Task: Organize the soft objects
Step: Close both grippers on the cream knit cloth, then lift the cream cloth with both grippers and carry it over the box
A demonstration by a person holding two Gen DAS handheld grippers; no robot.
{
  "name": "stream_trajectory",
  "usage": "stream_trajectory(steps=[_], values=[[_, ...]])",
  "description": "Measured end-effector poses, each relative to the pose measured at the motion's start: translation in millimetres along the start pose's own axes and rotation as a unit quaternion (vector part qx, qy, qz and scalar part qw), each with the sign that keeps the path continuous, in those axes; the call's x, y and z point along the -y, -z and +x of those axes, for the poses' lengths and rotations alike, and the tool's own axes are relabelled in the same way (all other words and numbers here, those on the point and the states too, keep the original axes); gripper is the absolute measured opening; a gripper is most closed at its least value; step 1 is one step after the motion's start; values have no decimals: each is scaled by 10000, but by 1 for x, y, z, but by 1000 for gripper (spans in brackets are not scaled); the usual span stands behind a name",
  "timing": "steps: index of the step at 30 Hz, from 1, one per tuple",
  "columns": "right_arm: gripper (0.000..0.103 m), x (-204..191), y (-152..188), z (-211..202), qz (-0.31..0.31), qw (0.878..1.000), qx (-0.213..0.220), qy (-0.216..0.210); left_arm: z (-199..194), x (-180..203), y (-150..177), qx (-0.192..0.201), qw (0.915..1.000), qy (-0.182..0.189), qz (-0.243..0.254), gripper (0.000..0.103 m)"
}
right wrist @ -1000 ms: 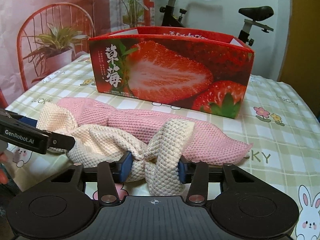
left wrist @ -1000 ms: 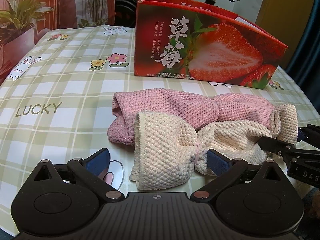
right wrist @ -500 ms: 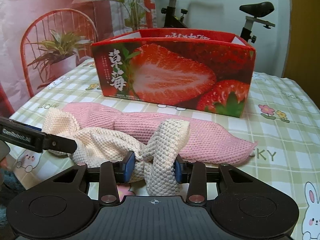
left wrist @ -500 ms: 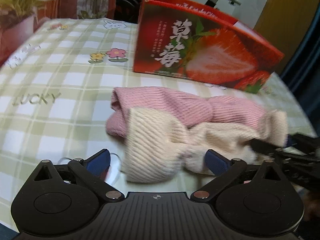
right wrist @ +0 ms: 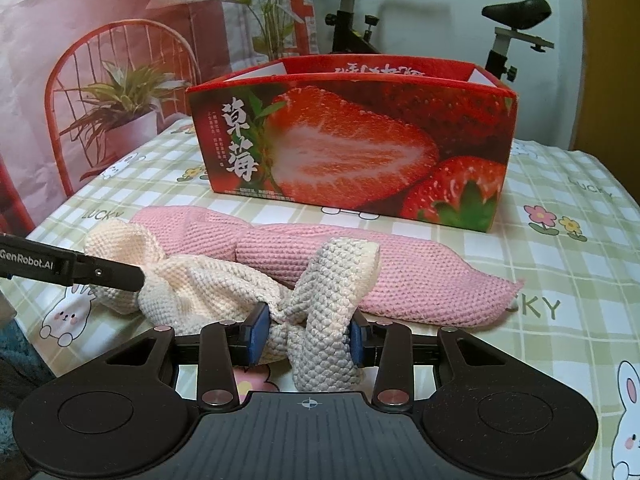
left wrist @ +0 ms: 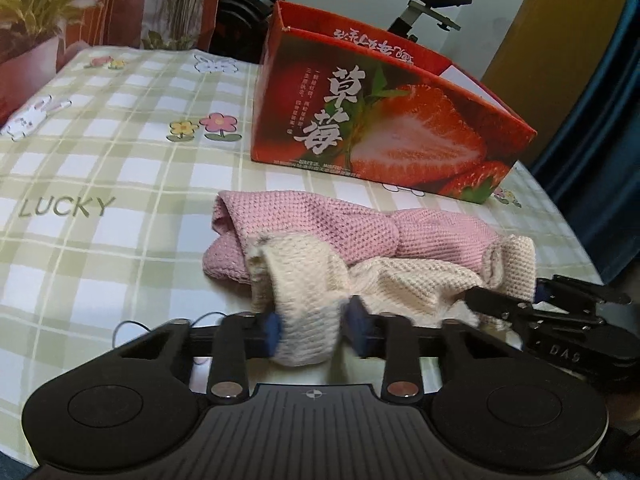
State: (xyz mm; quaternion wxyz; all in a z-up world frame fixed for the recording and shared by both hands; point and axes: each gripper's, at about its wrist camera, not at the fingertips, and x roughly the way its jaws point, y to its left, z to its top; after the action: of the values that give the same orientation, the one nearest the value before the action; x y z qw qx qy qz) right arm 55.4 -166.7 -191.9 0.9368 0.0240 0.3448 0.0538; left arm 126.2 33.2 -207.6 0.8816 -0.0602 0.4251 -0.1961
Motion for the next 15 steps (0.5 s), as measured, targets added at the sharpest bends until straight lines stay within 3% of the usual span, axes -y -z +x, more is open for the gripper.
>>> stream_trajectory(steps=[15], values=[[41, 23, 2, -10, 861, 9961, 5, -166, 2, -2, 3, -7, 9999, 63, -108, 26]])
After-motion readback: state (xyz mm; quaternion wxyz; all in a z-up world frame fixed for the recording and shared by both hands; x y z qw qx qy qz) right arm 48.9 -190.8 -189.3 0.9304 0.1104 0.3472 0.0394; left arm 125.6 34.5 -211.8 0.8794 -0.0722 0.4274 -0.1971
